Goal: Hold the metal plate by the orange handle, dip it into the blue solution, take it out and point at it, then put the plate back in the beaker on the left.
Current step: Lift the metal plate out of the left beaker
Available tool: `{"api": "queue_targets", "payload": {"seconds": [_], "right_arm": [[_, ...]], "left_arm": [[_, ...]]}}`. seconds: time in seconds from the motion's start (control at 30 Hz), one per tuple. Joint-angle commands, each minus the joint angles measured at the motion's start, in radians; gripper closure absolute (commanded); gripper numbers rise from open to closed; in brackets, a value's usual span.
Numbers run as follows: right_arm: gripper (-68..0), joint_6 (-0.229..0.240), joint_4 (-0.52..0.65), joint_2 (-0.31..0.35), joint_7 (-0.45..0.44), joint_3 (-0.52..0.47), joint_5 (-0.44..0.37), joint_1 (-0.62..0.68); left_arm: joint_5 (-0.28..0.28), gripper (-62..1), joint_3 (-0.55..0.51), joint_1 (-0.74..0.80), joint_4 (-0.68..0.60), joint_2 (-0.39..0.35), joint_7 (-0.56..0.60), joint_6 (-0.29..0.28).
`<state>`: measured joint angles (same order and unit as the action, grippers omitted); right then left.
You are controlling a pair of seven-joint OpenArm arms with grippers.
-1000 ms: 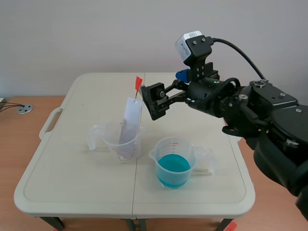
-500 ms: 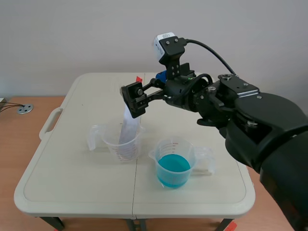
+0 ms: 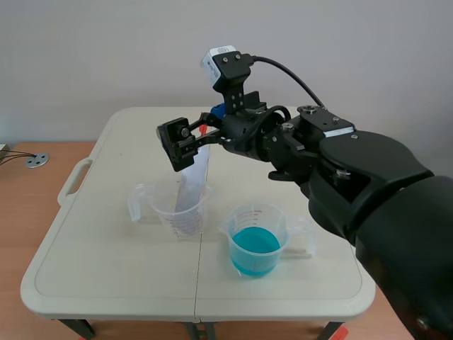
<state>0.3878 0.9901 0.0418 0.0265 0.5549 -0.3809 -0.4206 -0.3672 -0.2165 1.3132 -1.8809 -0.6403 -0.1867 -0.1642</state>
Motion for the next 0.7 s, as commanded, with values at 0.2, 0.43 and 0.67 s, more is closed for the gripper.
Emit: {"api": "queue_targets", "payload": {"seconds": [0.2,0.43,0.67], "right_arm": [[-65.8,-0.004,0.018,-0.003,-0.017,0.008,-0.004,-0.022],[-49.5,-0.007,0.018,-0.003,-0.019,0.008,-0.008,0.005],[-44.9,-0.007,0.018,-0.003,-0.022,0.008,-0.012,0.014]], "left_arm": [[-0.006,-1.5,-0.001,0.003,-0.011,0.002,0.010,-0.003],[-0.006,-1.5,-0.001,0.003,-0.011,0.002,0.010,-0.003],[-0.006,-1.5,-0.001,0.003,-0.011,0.002,0.010,-0.003]]}}
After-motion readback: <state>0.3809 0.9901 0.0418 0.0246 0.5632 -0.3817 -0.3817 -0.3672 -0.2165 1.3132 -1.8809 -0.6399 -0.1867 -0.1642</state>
